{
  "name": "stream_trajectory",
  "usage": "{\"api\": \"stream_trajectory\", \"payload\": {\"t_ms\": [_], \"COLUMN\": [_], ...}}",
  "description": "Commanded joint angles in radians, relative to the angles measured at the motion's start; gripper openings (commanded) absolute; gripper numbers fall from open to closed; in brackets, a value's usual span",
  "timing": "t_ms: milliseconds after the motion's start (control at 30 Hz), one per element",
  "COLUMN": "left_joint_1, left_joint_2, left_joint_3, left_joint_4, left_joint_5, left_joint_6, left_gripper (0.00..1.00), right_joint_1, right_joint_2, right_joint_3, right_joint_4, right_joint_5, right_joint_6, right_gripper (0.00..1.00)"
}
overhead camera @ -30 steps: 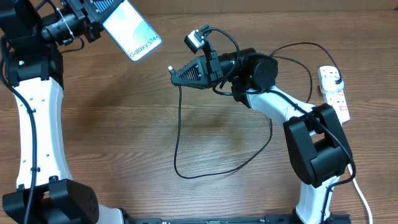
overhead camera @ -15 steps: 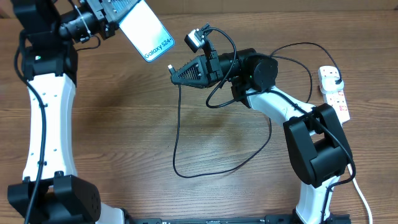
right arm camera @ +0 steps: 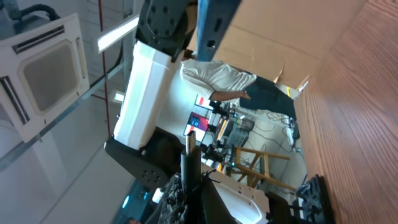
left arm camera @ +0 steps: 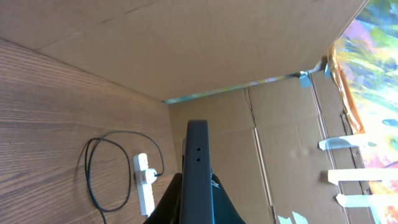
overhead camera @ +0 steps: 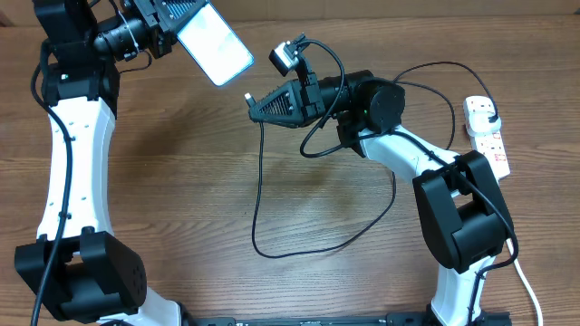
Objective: Plug charger to phone and switch on socket
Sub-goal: 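Bring the phone's bottom edge down toward the raised plug with the left gripper, then push the plug into the phone's bottom port with the right gripper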
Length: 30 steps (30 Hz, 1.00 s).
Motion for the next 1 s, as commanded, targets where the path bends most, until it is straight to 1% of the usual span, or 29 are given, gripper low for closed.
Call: {"api": "stream_trajectory", "payload": {"t_ms": [0, 167, 433, 567, 967], "left_joint_1": [-0.008, -0.020, -0.033, -0.032, -0.032], "left_joint_2": [-0.006, -0.006, -0.006, -0.006, -0.006], "left_joint_3": [0.006, 0.006, 0.006, 0.006, 0.006], "left_joint_4": [0.009, 0.013, 0.013, 0.014, 0.013], "left_joint_5": [0.002, 0.026, 0.073, 0.115, 0.137], "left_joint_6": [0.018, 0.013, 0.014, -0.046, -0.026], "left_gripper": [0.04, 0.04, 0.04, 0.04, 0.04], "right_joint_1": [0.008, 0.008, 0.008, 0.008, 0.008], "right_joint_2": [0.005, 0.005, 0.005, 0.005, 0.005], "right_joint_3": [0.011, 0.011, 0.011, 0.011, 0.011], "right_joint_4": [0.053, 0.051, 0.052, 0.052, 0.053], "right_joint_5": [0.057, 0.090, 0.086, 0.079, 0.079], "right_joint_6": [0.075, 0.076, 0.076, 0.076, 0.076], "right_gripper": [0.04, 0.04, 0.04, 0.04, 0.04]}}
